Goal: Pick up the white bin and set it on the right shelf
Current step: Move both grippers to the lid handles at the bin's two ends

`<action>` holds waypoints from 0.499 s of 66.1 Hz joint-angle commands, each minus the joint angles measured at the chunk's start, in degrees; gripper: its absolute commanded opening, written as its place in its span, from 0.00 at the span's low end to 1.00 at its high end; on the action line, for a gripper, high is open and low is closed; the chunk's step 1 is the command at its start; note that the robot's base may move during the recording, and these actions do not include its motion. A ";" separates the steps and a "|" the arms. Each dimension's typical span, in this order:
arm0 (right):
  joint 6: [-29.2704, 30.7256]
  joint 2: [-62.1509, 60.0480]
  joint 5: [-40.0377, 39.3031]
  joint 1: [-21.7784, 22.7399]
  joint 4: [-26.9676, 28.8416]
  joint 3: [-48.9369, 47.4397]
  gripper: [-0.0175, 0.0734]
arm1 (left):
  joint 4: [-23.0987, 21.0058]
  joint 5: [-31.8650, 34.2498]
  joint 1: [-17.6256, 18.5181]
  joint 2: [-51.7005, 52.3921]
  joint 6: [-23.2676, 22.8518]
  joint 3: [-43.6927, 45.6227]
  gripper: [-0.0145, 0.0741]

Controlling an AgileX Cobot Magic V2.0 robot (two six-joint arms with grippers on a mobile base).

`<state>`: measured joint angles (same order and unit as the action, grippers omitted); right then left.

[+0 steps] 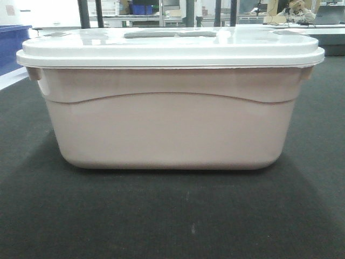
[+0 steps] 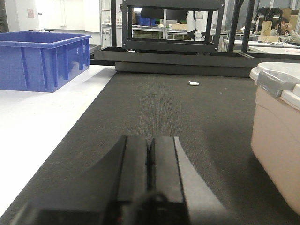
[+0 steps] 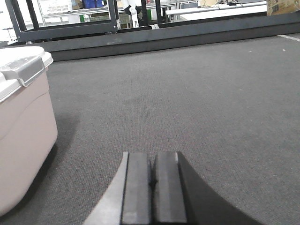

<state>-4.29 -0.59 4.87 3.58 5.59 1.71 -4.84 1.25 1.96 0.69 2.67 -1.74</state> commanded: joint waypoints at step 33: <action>0.11 -0.44 -5.34 0.26 -0.61 -0.28 0.28 | -0.21 4.77 0.07 0.72 -0.58 -1.22 0.03</action>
<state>-4.29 -0.59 4.87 3.58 5.59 1.71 -4.84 1.25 1.96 0.69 2.67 -1.74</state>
